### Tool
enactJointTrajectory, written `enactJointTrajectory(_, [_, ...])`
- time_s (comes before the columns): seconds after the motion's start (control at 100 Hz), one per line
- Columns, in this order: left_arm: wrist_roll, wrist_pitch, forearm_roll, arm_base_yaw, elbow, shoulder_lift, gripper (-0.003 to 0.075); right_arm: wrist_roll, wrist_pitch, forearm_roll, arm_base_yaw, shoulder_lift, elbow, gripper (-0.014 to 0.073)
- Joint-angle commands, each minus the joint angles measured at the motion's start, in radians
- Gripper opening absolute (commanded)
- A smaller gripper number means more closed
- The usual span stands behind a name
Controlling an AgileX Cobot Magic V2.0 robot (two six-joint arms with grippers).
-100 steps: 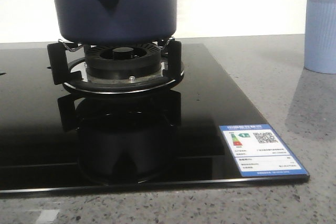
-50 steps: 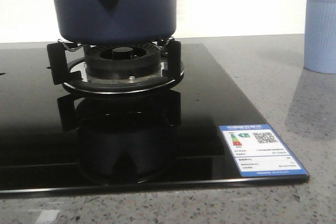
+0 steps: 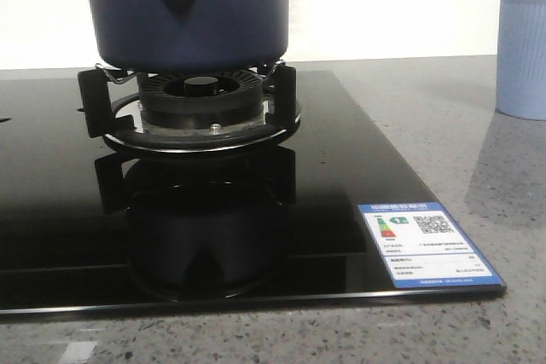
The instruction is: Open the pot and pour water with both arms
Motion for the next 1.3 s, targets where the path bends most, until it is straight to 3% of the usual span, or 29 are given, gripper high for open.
enactJointTrajectory(0.0, [-0.009,-0.074,-0.009,-0.001,0.009,-0.028,-0.0020,-0.061,-0.013,0.103,0.013,0.009,-0.008,-0.0060])
enactJointTrajectory(0.21, [-0.009,-0.074,-0.009,-0.001,0.009,-0.028,-0.0020,-0.617,0.000,0.601,0.112,0.030,0.038,-0.0060])
enactJointTrajectory(0.3, [-0.009,-0.074,-0.009,-0.001,0.009,-0.028,-0.0020,-0.838,0.076,0.831,0.179,0.042,0.038,-0.0060])
enactJointTrajectory(0.46, [-0.009,-0.074,-0.009,-0.001,0.009,-0.028,-0.0020,-1.406,0.264,1.339,0.311,0.042,0.038,-0.0060])
enactJointTrajectory(0.52, [-0.009,-0.074,-0.009,-0.001,0.009,-0.028,-0.0020,-1.556,0.299,1.470,0.340,0.036,0.038,-0.0060])
enactJointTrajectory(0.82, [-0.009,-0.074,-0.009,-0.001,0.009,-0.028,-0.0020,-1.607,0.274,1.488,0.321,-0.156,0.204,-0.0060])
enactJointTrajectory(0.97, [-0.009,-0.074,-0.009,-0.001,0.009,-0.028,-0.0020,-1.607,0.465,1.488,0.287,-0.325,0.201,-0.0060])
enactJointTrajectory(1.29, [-0.009,-0.073,-0.009,-0.001,0.009,-0.028,-0.0020,-1.607,0.524,1.523,0.284,-0.316,0.199,-0.0060])
